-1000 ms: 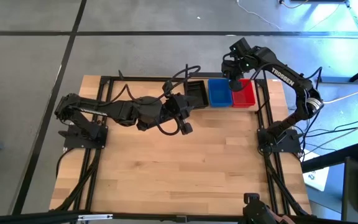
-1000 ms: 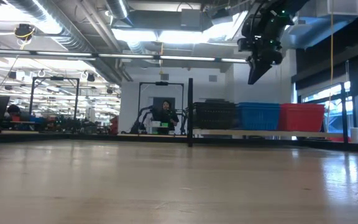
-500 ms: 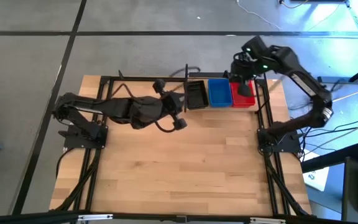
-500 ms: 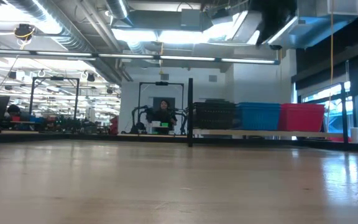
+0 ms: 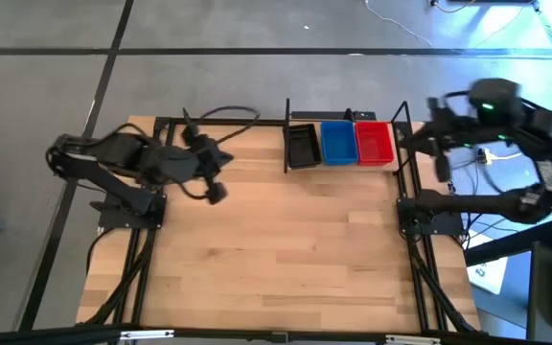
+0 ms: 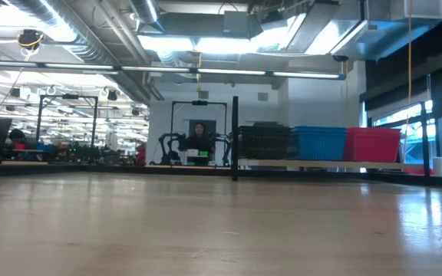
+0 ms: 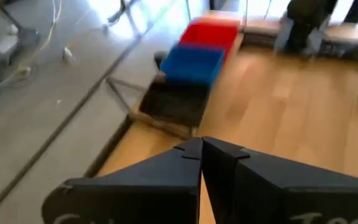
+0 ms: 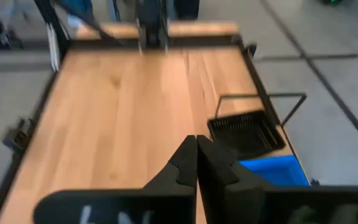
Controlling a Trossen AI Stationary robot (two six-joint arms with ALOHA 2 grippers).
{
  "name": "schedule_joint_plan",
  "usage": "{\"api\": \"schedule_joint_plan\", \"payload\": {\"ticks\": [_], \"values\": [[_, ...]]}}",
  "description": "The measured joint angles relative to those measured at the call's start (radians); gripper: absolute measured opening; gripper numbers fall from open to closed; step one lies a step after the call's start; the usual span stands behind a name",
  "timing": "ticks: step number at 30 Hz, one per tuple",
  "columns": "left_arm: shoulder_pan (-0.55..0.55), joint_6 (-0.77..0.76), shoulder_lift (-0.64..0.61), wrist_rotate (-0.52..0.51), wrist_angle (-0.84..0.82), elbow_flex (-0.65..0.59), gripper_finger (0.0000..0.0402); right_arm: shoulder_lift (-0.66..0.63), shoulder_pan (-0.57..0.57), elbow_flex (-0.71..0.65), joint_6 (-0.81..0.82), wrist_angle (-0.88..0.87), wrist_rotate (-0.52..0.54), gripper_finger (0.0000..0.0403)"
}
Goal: Stack baskets on shelf by color
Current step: Return to Home Position
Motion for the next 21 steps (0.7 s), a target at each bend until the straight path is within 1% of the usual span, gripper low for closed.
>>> {"api": "schedule_joint_plan", "payload": {"ticks": [1, 5, 10, 12, 14, 16, 18, 21], "values": [[-0.010, -0.028, -0.013, 0.003, -0.037, -0.008, 0.0000, -0.027, 0.006, -0.002, 0.020, 0.011, 0.000, 0.0002], [-0.054, -0.077, -0.087, 0.071, -0.059, -0.068, 0.0000, -0.133, 0.020, -0.040, 0.085, 0.044, 0.000, 0.0001], [-0.106, -0.132, -0.215, 0.145, 0.006, -0.198, 0.0000, -0.278, 0.021, -0.135, 0.091, 0.059, 0.000, 0.0001], [-0.128, -0.156, -0.271, 0.161, 0.053, -0.267, 0.0000, -0.345, 0.021, -0.190, 0.126, 0.110, -0.001, 0.0000], [-0.148, -0.160, -0.335, 0.168, 0.152, -0.347, 0.0000, -0.418, 0.021, -0.257, 0.176, 0.194, -0.010, 0.0000], [-0.177, -0.138, -0.404, 0.188, 0.258, -0.445, 0.0000, -0.489, 0.021, -0.334, 0.205, 0.278, -0.045, 0.0000], [-0.198, -0.088, -0.477, 0.221, 0.412, -0.542, 0.0000, -0.555, 0.021, -0.416, 0.239, 0.347, -0.067, 0.0000], [-0.214, -0.011, -0.569, 0.299, 0.644, -0.686, 0.0000, -0.642, 0.021, -0.531, 0.315, 0.421, -0.071, 0.0000]]}}
